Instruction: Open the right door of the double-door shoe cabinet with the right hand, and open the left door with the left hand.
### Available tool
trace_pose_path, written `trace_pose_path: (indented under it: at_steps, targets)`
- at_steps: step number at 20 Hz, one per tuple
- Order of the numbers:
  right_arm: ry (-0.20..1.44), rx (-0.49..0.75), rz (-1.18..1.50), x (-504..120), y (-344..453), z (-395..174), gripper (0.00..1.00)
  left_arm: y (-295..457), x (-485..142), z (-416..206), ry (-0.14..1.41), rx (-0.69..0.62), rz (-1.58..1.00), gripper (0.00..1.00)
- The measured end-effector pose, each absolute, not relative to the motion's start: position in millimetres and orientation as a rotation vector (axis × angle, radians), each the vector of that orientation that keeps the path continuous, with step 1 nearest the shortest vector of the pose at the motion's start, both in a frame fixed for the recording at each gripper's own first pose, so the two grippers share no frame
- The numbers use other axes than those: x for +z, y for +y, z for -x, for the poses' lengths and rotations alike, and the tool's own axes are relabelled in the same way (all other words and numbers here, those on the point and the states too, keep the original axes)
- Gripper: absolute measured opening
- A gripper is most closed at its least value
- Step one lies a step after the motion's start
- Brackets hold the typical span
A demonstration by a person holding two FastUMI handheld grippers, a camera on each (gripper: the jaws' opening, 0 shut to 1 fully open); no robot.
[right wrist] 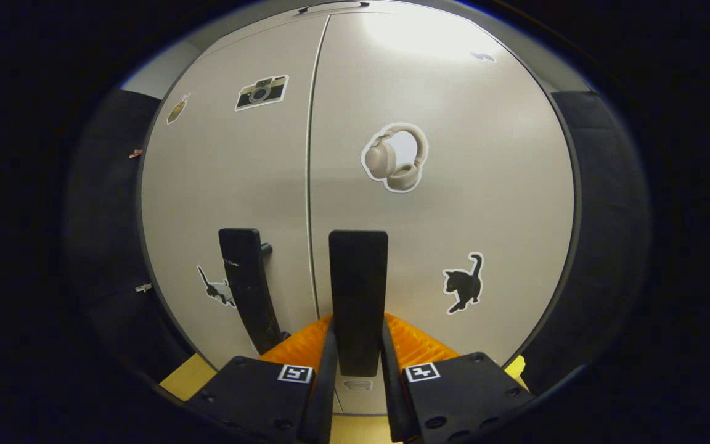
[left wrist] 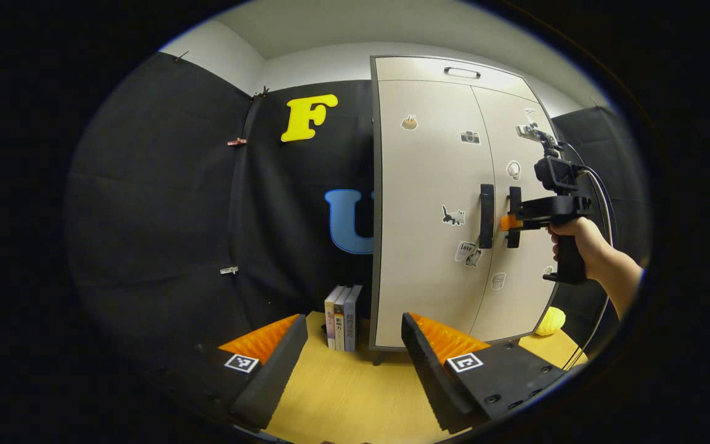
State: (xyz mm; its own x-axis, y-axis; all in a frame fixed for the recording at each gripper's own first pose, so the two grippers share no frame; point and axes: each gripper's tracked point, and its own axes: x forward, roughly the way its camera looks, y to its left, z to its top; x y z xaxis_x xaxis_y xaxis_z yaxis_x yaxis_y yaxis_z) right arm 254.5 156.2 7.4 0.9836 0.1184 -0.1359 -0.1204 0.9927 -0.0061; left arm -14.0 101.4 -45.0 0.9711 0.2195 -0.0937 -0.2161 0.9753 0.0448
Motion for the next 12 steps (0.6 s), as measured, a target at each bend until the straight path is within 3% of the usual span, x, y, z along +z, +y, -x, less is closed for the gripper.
trace_pose_path:
  at_steps: [3,5,8,12]
  targets:
    - [0.130,0.120,-0.003,6.4,154.8,-256.1,0.35,103.2,-49.7,19.5,0.109,0.213,-0.043,0.95]
    - [0.126,0.137,-0.007,8.3,155.3,-253.5,0.23,103.2,-52.2,23.3,0.113,0.210,-0.039,0.95]
    - [0.134,0.141,0.005,7.2,155.8,-254.8,0.13,102.5,-54.3,30.2,0.123,0.206,-0.025,0.95]
    - [0.148,0.139,-0.004,7.1,155.0,-250.2,0.13,103.2,-46.5,40.9,0.106,0.207,-0.043,0.95]
